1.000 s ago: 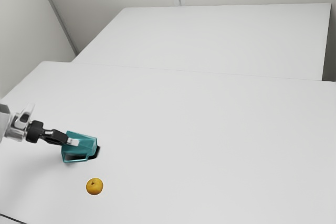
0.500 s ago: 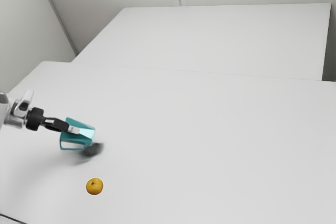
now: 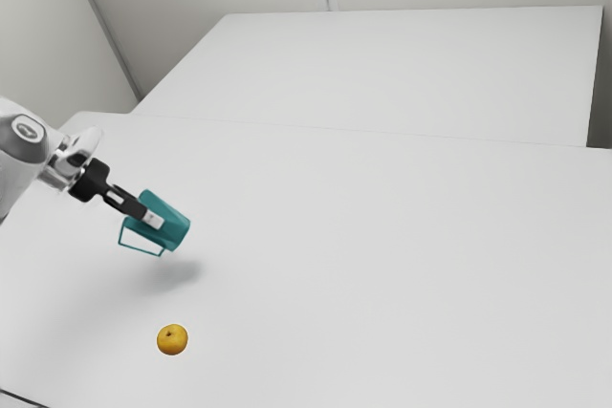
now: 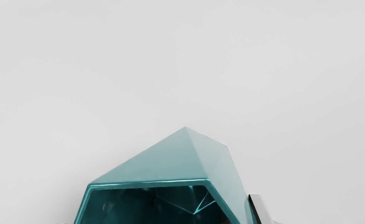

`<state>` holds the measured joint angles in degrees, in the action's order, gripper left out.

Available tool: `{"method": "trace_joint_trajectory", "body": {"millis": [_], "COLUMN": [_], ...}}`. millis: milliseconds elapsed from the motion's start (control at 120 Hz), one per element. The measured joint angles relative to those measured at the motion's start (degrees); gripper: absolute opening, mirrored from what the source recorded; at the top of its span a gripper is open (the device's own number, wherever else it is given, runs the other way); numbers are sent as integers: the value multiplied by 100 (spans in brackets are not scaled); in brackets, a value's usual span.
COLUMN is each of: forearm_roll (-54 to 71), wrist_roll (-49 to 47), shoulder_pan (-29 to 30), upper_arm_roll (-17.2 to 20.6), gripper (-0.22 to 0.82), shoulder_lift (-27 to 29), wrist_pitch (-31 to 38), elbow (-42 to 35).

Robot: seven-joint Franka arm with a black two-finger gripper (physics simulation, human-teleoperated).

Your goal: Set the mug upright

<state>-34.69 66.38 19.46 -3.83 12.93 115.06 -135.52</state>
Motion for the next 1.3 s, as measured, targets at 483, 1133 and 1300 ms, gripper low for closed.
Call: {"method": "trace_joint_trajectory", "body": {"millis": [483,1133,1300], "forearm_roll": [2482,3771,3890], "wrist_roll": [-2179,-4816,-5362], "shoulder_pan": [-266,-1095,-1147], "upper_arm_roll": [1094,1339,1505], "gripper": [-17,-17,-17], "shoulder_lift": [46,-6,-9], "wrist_pitch": [264,746,815], "elbow": [496,314,209]}}
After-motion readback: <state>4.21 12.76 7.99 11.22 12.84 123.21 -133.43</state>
